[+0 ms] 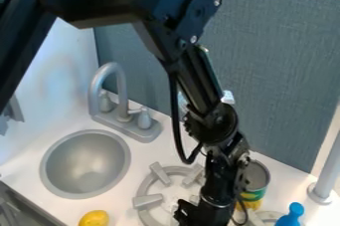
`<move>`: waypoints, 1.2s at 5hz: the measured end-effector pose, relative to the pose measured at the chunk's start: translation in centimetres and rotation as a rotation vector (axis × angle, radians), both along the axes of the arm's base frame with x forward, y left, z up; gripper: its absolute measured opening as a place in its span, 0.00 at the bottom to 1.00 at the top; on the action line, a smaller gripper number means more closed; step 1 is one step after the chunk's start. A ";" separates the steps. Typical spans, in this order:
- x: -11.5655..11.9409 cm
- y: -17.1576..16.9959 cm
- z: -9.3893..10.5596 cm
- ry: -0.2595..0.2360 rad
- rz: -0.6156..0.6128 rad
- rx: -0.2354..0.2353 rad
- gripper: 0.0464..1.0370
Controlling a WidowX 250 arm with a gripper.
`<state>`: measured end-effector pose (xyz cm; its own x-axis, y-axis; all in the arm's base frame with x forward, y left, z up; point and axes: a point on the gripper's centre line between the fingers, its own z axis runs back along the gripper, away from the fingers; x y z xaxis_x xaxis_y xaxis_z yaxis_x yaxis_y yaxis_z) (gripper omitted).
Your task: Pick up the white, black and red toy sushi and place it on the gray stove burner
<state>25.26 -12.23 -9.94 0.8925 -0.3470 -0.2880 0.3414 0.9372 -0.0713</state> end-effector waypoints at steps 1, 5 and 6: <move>-0.9 0.2 1.3 -0.004 -0.003 -0.019 0.50; 2.9 4.3 6.0 -0.160 0.088 0.055 0.50; 3.5 6.1 5.9 -0.179 0.158 0.089 0.50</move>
<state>28.73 -6.17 -4.00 0.9732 -0.1795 -0.1435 0.1900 0.9798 0.0623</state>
